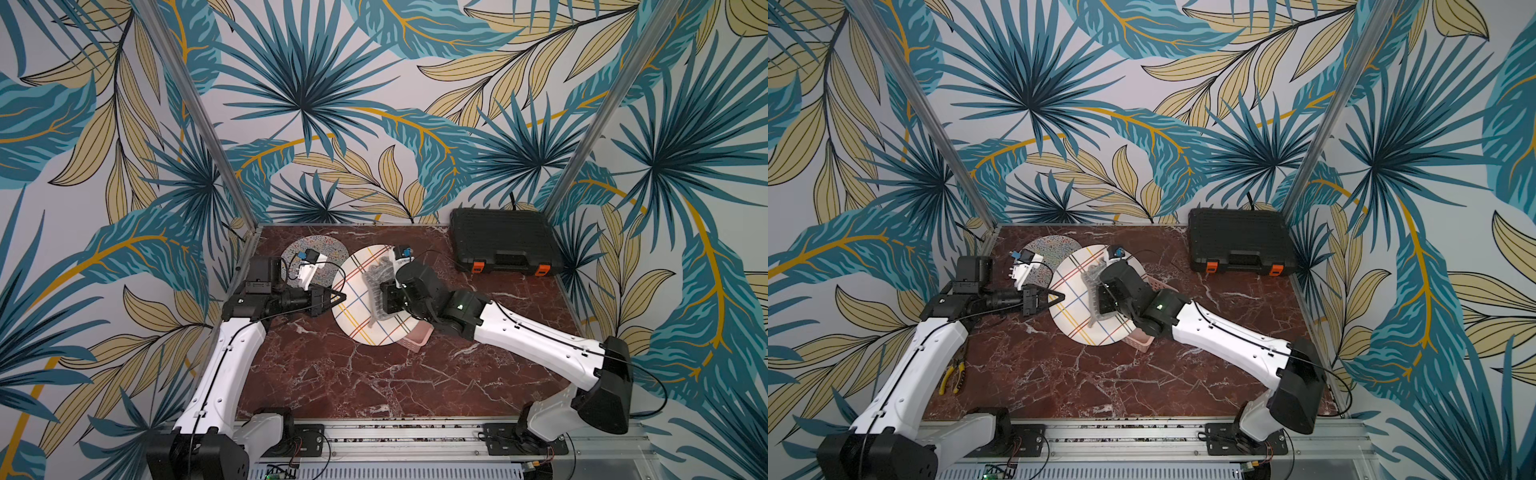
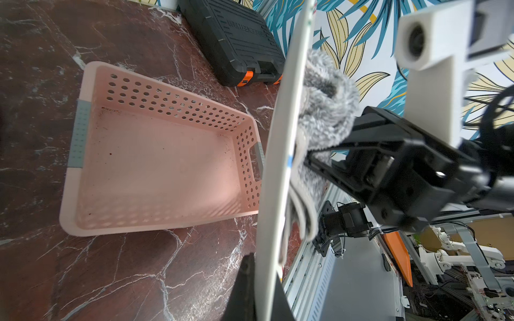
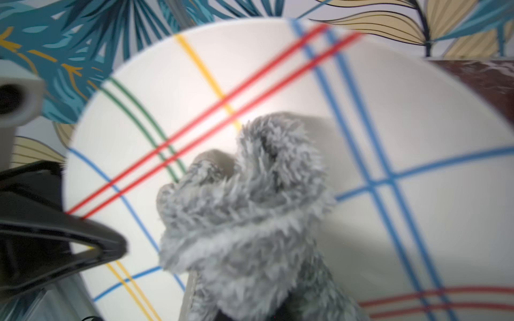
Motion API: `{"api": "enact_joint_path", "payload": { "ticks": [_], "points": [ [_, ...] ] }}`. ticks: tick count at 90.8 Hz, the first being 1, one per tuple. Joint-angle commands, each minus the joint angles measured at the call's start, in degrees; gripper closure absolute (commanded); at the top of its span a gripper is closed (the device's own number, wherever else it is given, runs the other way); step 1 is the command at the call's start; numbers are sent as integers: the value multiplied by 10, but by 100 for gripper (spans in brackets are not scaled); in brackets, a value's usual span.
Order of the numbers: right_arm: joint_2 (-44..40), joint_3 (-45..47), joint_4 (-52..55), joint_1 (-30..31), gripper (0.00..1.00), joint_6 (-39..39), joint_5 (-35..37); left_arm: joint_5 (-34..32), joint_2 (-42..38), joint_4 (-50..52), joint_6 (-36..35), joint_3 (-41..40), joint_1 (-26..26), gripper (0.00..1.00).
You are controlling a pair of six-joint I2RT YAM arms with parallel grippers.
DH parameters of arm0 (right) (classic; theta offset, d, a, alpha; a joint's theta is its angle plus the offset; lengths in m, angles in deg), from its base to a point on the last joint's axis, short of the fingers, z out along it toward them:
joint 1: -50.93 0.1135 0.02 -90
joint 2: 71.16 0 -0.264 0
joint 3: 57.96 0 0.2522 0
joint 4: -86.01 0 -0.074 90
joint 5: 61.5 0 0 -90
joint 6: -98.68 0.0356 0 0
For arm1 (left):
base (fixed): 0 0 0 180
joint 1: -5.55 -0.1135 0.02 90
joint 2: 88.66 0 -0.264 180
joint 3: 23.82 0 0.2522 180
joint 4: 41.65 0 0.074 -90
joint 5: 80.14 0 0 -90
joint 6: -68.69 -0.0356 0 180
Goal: Wipe the wet plate dry
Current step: Wipe the plate with towel.
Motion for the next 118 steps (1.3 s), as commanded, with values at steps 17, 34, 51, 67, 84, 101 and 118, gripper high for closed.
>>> {"api": "enact_joint_path", "payload": {
  "ticks": [17, 34, 51, 67, 84, 101, 118],
  "points": [
    [-85, 128, 44, -40, 100, 20, 59, 77, -16, -35, 0, 14, 3, 100],
    [-25, 83, 10, 7, 100, 6, 4, 77, -15, -38, 2, 14, 3, 100],
    [94, -49, 13, 91, 100, -23, -3, 75, -14, -38, 2, 12, 2, 100],
    [177, -151, 12, 120, 100, -15, -47, 73, -20, -42, 4, 7, 3, 100],
    [171, -115, -2, 119, 100, 10, -38, 73, -23, -45, 7, 5, 2, 100],
    [117, 10, -25, 119, 100, 42, -4, 75, -25, -51, 13, 5, 2, 100],
    [61, 101, -23, 115, 100, 73, 41, 75, -28, -52, 14, 7, 2, 100]
  ]
}}
